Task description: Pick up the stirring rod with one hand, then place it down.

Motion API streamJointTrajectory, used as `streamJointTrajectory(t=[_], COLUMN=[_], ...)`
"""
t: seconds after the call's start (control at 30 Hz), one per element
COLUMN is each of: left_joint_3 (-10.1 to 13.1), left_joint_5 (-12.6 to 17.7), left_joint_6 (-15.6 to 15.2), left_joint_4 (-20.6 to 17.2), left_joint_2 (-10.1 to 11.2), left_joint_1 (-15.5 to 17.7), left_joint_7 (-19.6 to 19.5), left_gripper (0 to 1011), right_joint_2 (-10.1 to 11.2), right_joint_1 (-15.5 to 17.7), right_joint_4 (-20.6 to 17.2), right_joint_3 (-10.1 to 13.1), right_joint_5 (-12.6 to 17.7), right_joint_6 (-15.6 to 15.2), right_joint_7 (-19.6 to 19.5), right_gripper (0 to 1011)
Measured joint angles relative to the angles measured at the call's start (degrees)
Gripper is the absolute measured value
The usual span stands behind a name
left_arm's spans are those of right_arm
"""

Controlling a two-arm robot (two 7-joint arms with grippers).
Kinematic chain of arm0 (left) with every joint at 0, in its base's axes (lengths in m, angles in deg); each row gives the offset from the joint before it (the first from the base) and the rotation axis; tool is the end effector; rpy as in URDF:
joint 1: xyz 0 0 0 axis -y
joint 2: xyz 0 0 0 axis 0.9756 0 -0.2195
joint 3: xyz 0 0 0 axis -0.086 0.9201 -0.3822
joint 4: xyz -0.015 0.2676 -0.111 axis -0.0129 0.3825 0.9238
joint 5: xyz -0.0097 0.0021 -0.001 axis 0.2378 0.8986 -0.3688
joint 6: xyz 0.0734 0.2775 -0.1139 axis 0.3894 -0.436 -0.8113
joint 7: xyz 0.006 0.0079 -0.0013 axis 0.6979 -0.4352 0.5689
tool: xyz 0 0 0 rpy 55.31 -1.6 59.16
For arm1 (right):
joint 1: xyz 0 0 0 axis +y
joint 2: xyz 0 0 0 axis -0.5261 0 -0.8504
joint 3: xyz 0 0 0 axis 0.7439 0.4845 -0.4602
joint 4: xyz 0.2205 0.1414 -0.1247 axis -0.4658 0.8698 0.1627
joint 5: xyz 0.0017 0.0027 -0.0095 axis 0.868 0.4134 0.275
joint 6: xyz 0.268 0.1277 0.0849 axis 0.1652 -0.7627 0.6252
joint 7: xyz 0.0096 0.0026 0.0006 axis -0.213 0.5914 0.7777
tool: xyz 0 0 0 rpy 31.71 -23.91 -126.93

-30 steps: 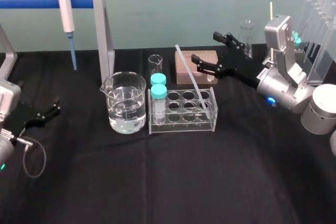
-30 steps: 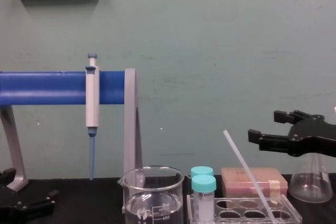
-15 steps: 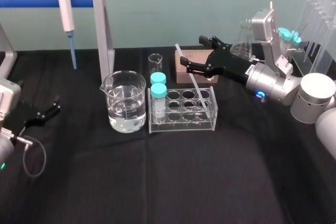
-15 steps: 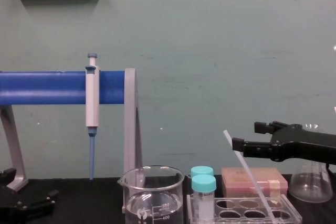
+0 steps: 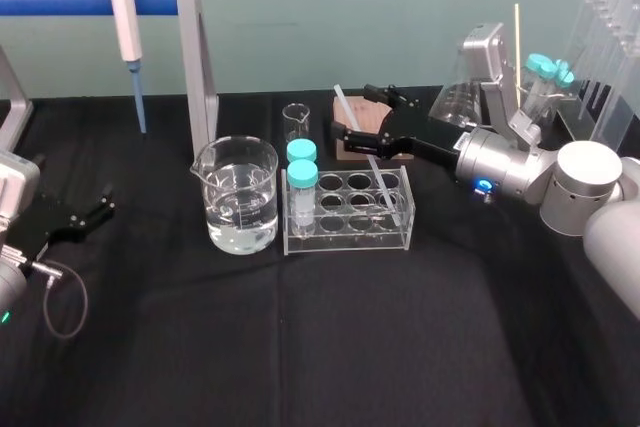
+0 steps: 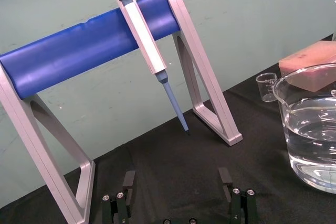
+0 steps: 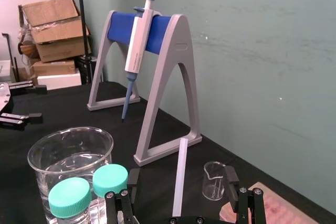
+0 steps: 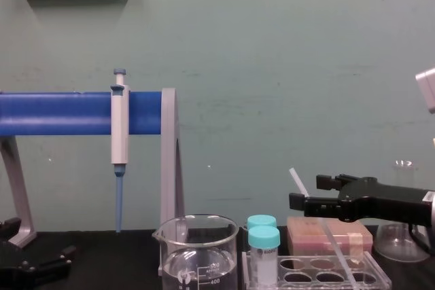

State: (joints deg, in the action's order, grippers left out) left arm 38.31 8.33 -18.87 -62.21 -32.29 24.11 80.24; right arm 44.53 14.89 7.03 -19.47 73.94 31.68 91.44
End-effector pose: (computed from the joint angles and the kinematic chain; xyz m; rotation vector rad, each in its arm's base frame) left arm 0.3580 0.0827 -0.3022 0.3045 -0.2851 1.2477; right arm 0.5069 -0.0667 -0.2793 -0.0733 -0.0694 -0.6797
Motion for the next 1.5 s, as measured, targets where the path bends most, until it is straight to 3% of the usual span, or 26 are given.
streamJointTrajectory(t=[0.43, 1.27, 1.5], left_joint_3=[0.0, 0.0, 0.0], left_joint_5=[0.0, 0.0, 0.0], left_joint_6=[0.0, 0.0, 0.0], left_joint_4=[0.0, 0.0, 0.0], left_joint_2=[0.0, 0.0, 0.0], left_joint_1=[0.0, 0.0, 0.0], left_joint_7=[0.0, 0.0, 0.0], left_gripper=[1000, 1000, 1000], right_joint_2=[-1.4, -1.4, -1.4], right_joint_1=[-1.3, -1.3, -1.2], right_joint_4=[4.1, 4.0, 4.0], right_joint_3=[0.7, 0.7, 0.7], right_joint_5=[-1.0, -1.2, -1.2], right_joint_6=[-0.6, -0.7, -0.7], right_joint_7=[1.2, 1.1, 1.1], right_gripper=[1000, 1000, 883])
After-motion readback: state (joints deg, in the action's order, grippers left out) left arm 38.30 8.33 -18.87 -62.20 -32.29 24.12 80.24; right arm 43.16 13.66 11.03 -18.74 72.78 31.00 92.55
